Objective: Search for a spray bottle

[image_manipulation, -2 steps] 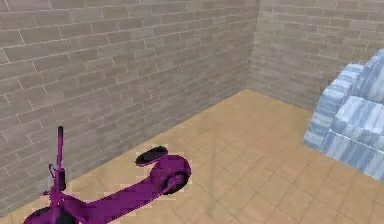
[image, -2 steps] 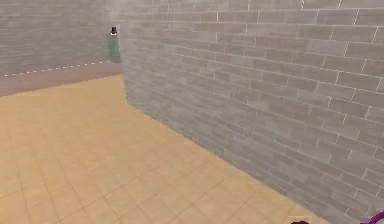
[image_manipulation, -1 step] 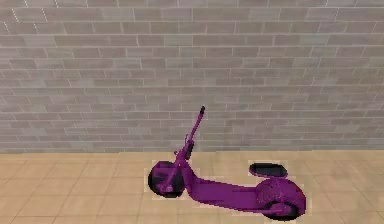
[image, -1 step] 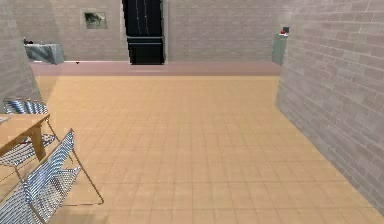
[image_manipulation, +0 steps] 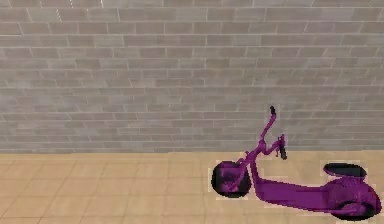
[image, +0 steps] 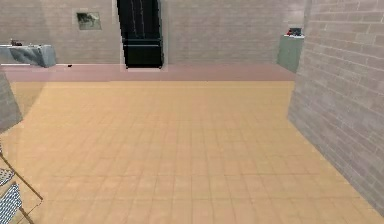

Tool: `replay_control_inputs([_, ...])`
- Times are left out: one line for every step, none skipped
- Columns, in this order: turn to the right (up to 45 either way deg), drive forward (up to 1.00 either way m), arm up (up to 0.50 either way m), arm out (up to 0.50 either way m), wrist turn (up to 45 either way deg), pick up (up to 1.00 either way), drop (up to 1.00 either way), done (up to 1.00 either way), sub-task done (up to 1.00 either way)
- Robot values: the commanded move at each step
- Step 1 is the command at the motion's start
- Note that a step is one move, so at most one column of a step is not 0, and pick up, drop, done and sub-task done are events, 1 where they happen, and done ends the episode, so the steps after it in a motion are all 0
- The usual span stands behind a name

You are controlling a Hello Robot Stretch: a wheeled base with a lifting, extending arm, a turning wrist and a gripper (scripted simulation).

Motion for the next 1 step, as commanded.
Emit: replay_control_inputs([-9.0, 0.0, 0.0, 0.0, 0.0, 0.0, 0.0, 0.0, 0.0])
